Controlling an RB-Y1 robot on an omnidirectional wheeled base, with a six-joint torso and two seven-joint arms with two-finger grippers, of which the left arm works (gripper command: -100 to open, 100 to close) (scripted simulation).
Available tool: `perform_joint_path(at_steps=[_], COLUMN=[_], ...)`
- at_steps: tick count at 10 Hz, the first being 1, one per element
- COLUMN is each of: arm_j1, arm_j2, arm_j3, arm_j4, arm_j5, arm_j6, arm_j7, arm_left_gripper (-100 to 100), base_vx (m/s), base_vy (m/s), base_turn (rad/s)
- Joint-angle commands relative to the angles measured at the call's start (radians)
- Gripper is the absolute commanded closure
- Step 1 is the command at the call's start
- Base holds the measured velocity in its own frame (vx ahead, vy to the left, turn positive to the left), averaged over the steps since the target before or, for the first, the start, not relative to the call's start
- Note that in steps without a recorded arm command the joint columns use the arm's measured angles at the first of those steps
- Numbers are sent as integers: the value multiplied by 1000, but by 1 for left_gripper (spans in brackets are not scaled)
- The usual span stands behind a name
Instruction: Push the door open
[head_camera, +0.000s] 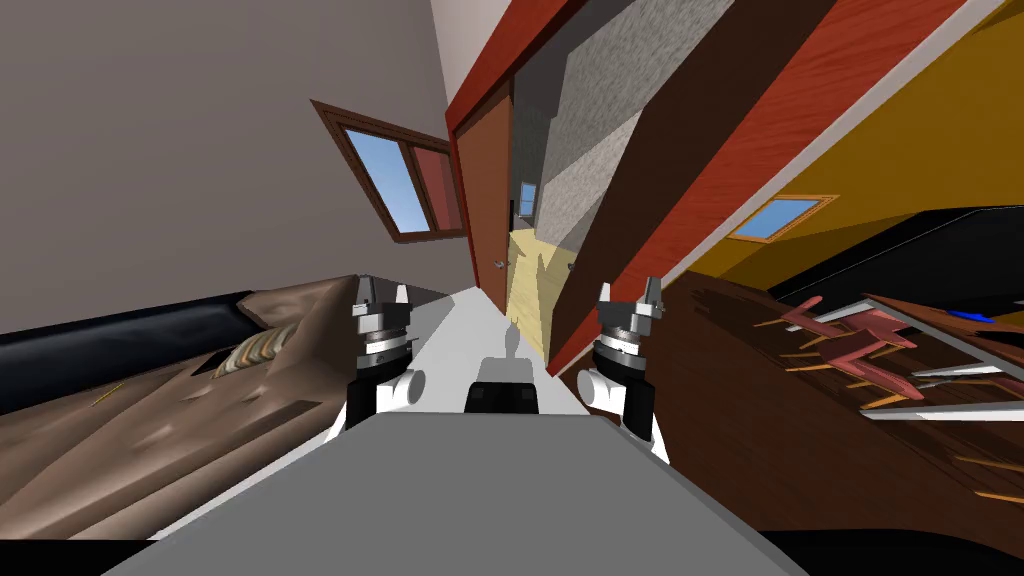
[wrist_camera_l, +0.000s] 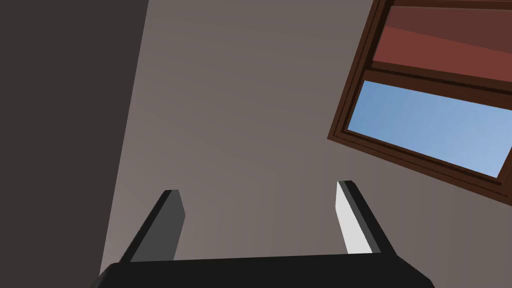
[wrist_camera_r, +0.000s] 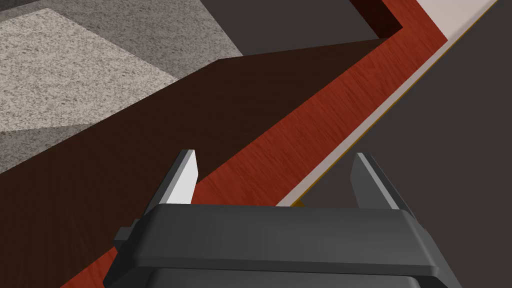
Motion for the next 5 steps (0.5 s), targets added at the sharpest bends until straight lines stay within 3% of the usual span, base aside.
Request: perform_joint_path(at_steps=[1, 5], arm_j1=[-14, -48], arm_j2=[15, 44], arm_j3=[-8, -25], arm_j4=[33, 109], arm_j5=[-3, -9], arm_j6=[-5, -16], arm_j7=[1, 5], arm_left_gripper=[-100, -100], base_vx=[73, 125], base_vy=[28, 63], base_turn=[-70, -66])
